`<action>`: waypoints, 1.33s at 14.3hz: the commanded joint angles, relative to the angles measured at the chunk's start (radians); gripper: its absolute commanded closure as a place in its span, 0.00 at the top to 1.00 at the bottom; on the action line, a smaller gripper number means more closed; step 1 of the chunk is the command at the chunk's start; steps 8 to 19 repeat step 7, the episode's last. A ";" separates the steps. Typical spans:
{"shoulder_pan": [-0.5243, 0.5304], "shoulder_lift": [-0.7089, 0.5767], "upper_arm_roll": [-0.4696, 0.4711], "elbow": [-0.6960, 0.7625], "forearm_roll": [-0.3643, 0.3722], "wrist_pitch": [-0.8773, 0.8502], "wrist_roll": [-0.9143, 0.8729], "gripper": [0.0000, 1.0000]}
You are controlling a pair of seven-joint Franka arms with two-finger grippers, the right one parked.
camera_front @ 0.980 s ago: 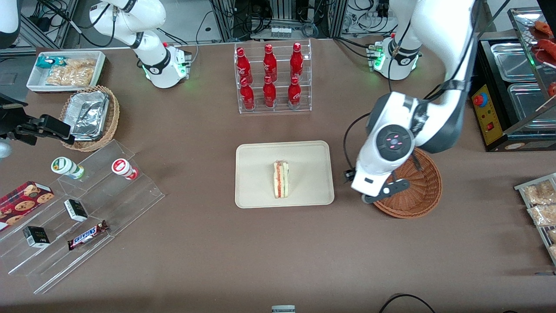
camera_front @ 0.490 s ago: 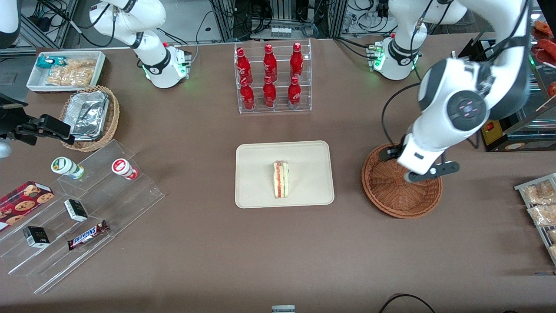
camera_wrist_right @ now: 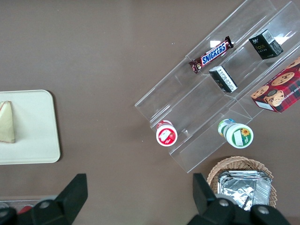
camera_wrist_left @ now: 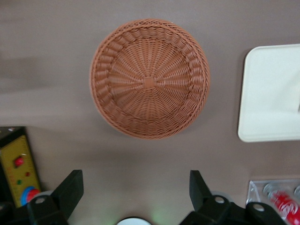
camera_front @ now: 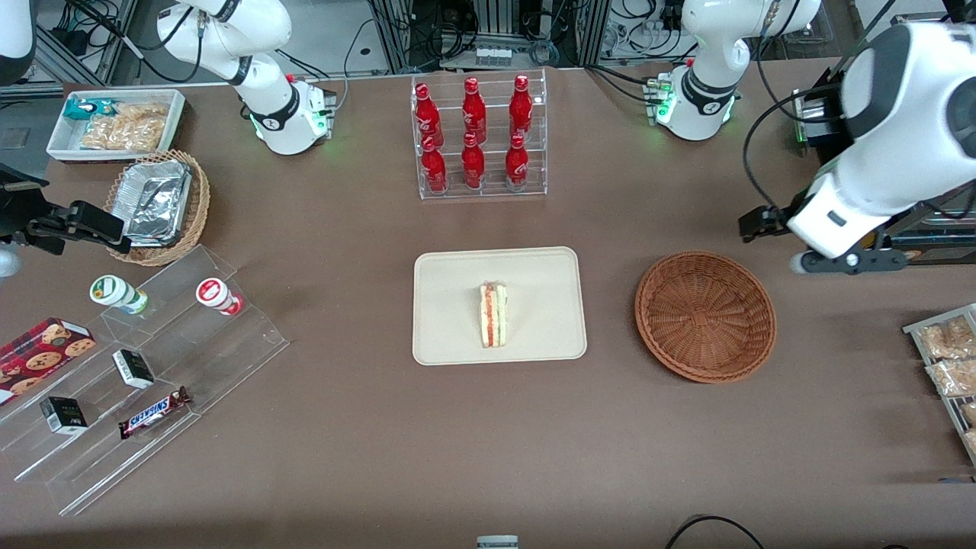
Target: Place sandwich from basket to tray
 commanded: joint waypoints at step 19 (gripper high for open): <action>0.018 -0.011 0.080 0.133 -0.006 -0.061 0.140 1.00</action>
